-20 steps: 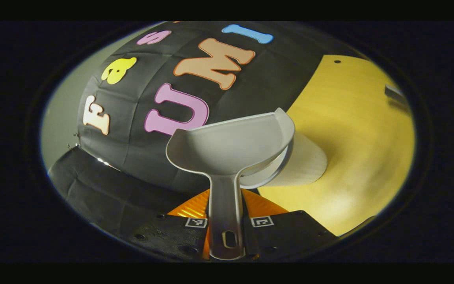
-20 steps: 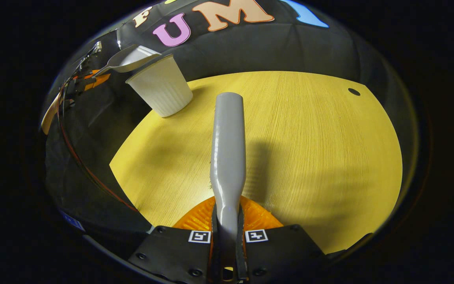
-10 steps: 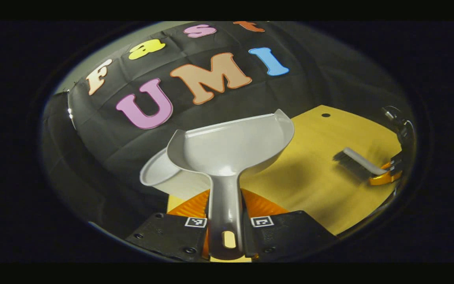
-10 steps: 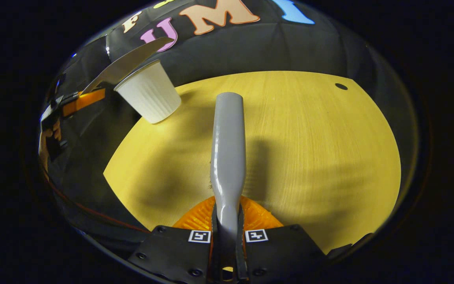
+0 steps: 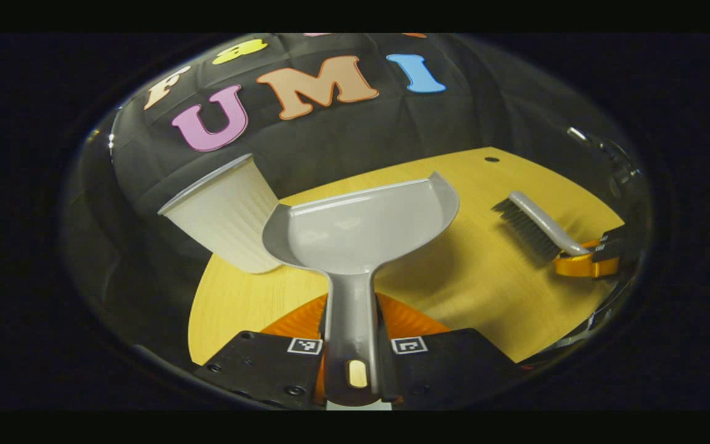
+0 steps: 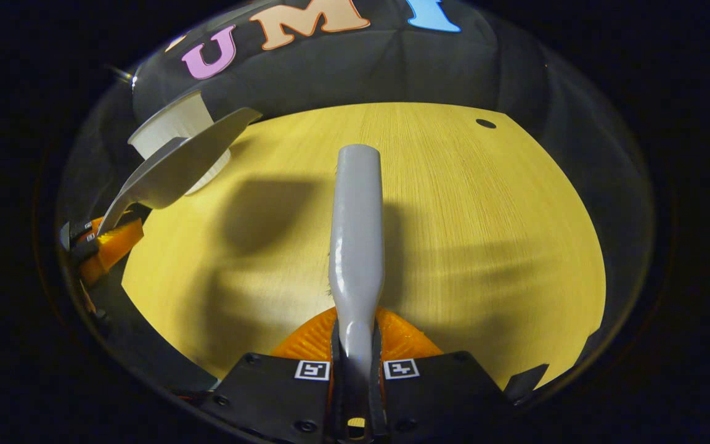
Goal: Pick up the small broom and dustpan from the desktop, sweep the trash into the dustpan with the broom, and then empty the trash into the garbage bin.
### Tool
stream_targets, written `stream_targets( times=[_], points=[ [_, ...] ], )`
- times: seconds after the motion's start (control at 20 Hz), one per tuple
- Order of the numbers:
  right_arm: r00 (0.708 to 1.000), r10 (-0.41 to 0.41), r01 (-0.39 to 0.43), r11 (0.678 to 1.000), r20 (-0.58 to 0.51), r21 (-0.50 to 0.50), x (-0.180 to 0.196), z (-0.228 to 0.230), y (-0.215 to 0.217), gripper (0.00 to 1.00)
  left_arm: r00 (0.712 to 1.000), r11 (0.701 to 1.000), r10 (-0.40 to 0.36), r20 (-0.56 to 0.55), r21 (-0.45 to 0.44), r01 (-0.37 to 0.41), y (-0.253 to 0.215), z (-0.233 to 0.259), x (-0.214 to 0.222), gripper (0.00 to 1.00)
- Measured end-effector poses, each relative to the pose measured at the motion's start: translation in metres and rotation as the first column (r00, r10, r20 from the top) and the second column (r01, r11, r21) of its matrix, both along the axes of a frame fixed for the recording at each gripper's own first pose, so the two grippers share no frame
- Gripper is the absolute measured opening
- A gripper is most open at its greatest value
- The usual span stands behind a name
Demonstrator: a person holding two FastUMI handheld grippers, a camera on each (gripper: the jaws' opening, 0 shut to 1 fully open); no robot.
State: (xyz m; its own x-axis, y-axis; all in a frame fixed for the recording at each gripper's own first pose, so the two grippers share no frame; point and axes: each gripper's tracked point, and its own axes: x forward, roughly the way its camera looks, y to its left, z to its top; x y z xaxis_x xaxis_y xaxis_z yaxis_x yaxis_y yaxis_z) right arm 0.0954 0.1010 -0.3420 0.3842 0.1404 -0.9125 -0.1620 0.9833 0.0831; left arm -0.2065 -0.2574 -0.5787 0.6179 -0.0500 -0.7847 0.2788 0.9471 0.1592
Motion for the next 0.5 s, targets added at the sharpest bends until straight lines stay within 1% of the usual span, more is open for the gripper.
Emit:
stream_targets(
  times=[0.05,0.1,0.15,0.2,0.25,0.35,0.4,0.45,0.5],
  points=[
    [1.000,-0.009,0.008,1.000,-0.017,-0.022,0.000,-0.001,0.000,0.17,1.000,1.000,0.008,-0.029,-0.001,-0.008,0.001,-0.012,-0.010,0.24],
    [0.999,-0.019,0.017,0.999,-0.033,-0.040,-0.001,-0.002,0.000,0.17,0.998,1.000,0.020,-0.064,-0.010,-0.021,0.000,-0.022,-0.021,0.26],
    [0.998,-0.026,0.024,0.998,-0.048,-0.051,-0.002,-0.003,0.001,0.17,0.995,0.999,0.036,-0.094,-0.021,-0.038,0.001,-0.031,-0.031,0.24],
    [0.998,-0.032,0.028,0.998,-0.060,-0.062,-0.003,-0.004,0.000,0.15,0.993,0.999,0.043,-0.107,-0.024,-0.046,0.001,-0.037,-0.036,0.27],
    [0.997,-0.033,0.029,0.997,-0.067,-0.073,-0.003,-0.005,0.000,0.17,0.991,0.998,0.053,-0.119,-0.020,-0.056,0.003,-0.043,-0.037,0.27],
    [0.996,-0.030,0.022,0.995,-0.086,-0.093,-0.004,-0.005,-0.001,0.17,0.989,0.999,0.049,-0.143,-0.003,-0.050,0.005,-0.055,-0.046,0.26],
    [0.995,-0.027,0.017,0.995,-0.095,-0.103,-0.006,-0.007,-0.001,0.19,0.987,0.999,0.045,-0.154,-0.001,-0.046,0.005,-0.060,-0.050,0.26],
    [0.995,-0.023,0.012,0.994,-0.100,-0.110,-0.006,-0.007,-0.002,0.19,0.985,0.999,0.044,-0.167,0.001,-0.044,0.006,-0.063,-0.054,0.29],
    [0.995,-0.017,0.005,0.993,-0.099,-0.119,-0.005,-0.004,-0.002,0.17,0.982,0.999,0.042,-0.182,0.006,-0.042,0.007,-0.067,-0.058,0.29]
  ],
)
